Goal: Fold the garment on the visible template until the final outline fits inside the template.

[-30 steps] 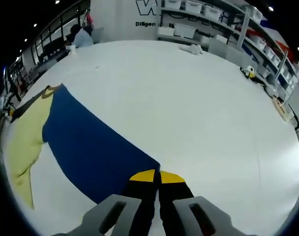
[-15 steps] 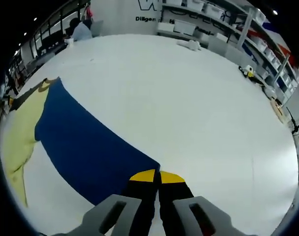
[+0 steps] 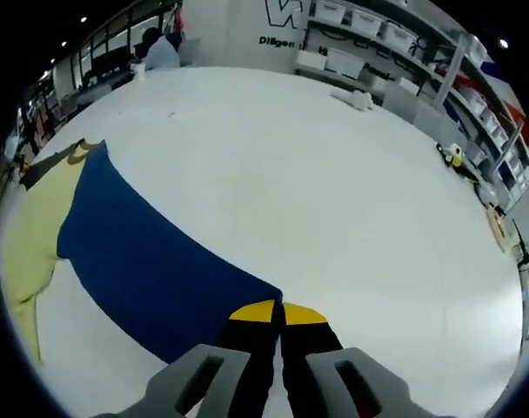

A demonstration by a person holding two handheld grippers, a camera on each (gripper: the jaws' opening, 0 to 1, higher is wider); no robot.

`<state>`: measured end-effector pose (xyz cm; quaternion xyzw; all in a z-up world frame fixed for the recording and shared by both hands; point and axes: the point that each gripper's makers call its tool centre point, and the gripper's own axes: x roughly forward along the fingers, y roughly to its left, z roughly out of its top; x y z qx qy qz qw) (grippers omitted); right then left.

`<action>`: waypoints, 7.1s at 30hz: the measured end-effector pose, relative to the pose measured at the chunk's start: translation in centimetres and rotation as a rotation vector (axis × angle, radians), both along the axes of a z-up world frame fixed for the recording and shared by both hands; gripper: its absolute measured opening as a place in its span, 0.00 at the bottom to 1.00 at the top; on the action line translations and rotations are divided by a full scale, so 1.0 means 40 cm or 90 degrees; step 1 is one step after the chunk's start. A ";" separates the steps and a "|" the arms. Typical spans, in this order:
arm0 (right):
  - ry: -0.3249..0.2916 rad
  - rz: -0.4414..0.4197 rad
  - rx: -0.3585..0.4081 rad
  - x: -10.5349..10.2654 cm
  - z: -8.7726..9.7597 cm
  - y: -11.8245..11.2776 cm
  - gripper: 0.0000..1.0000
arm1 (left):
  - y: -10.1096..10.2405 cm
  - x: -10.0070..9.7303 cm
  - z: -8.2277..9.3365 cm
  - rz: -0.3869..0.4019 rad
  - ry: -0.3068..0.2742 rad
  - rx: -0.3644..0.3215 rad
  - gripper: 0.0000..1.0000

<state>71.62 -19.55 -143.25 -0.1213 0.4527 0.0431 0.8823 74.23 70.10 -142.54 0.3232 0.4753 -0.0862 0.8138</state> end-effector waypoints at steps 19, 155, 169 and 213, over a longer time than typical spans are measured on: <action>-0.043 -0.093 -0.006 -0.082 0.053 -0.109 0.16 | -0.030 -0.029 -0.006 0.013 0.015 -0.036 0.05; -0.129 0.397 0.143 -0.332 0.128 0.786 0.00 | -0.789 -0.289 0.090 -0.016 0.074 -0.584 0.00; -0.092 0.368 0.152 -0.296 0.055 0.778 0.00 | -0.794 -0.348 0.036 -0.098 0.103 -0.538 0.22; -0.040 0.625 0.068 -0.637 0.114 0.837 0.00 | -0.680 -0.648 0.091 -0.050 0.212 -0.622 0.01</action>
